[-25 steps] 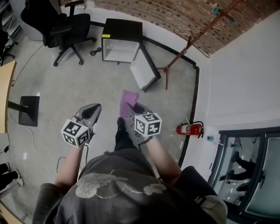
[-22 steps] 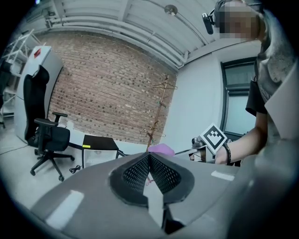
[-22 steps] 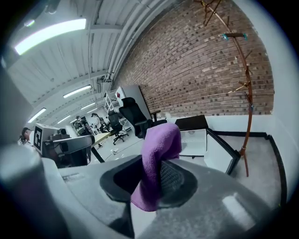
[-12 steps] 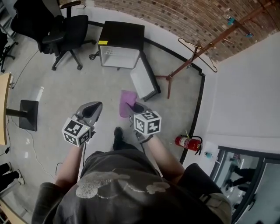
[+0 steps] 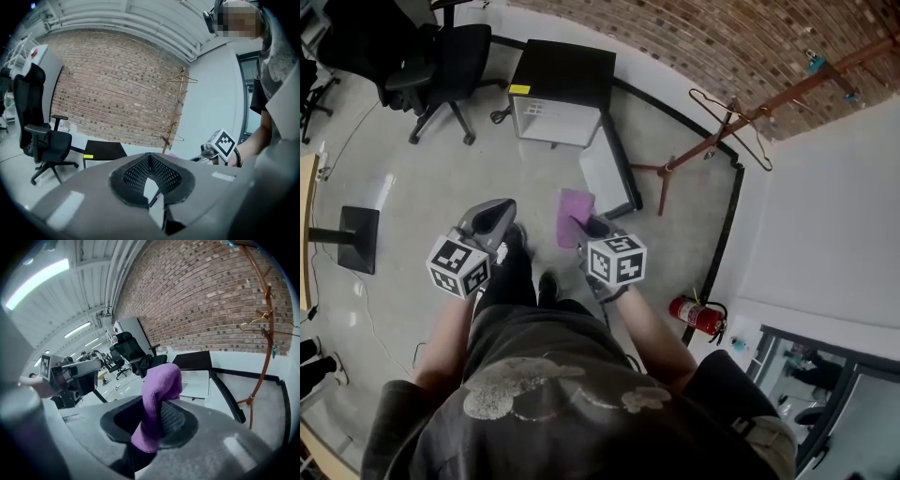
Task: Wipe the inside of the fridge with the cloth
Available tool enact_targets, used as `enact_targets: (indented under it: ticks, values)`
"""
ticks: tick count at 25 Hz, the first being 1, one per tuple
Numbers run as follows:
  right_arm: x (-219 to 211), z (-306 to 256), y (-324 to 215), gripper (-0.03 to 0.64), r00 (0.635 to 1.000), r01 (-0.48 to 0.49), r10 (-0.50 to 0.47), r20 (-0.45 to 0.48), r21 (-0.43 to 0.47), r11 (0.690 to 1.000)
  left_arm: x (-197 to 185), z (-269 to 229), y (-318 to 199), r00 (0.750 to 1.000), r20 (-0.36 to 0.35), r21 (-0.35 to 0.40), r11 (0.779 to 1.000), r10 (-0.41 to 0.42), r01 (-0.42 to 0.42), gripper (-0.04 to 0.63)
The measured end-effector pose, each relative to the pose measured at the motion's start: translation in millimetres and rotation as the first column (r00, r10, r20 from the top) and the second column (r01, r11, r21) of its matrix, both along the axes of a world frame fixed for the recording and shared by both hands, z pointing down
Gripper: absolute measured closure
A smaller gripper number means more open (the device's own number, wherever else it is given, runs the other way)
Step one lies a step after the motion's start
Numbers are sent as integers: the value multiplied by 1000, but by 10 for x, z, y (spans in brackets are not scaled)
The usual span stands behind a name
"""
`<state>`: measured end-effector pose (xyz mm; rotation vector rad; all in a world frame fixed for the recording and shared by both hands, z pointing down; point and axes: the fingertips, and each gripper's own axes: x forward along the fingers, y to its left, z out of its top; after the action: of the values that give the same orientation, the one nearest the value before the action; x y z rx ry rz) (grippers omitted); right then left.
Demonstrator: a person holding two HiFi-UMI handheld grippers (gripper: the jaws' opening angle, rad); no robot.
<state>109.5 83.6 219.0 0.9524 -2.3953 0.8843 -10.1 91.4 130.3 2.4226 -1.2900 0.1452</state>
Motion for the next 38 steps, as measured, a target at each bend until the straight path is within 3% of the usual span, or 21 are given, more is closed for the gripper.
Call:
enact_targets:
  ticks: [9, 21, 29, 33, 38]
  values:
    - [-9, 43, -465, 541, 999, -31, 32, -31, 24, 999, -129, 284, -581, 999, -20, -23, 999, 43, -44, 578]
    - [-577, 363, -1885, 541, 991, -129, 128, -44, -17, 991, -472, 587, -2072, 993, -25, -52, 992, 113, -115, 578]
    - [-911, 849, -2883, 541, 966, -237, 231, -113, -38, 971, -791, 1038, -2948, 984, -58, -105, 979, 168, -173, 578]
    - [-1062, 1237, -3112, 541, 967, -223, 213, -137, -67, 972, -845, 1419, -3240, 980, -66, -137, 971, 188, -196, 578]
    - [-1065, 1824, -3242, 541, 968, -218, 202, -147, -104, 970, -796, 1961, -3454, 985, -100, -165, 974, 143, -158, 578]
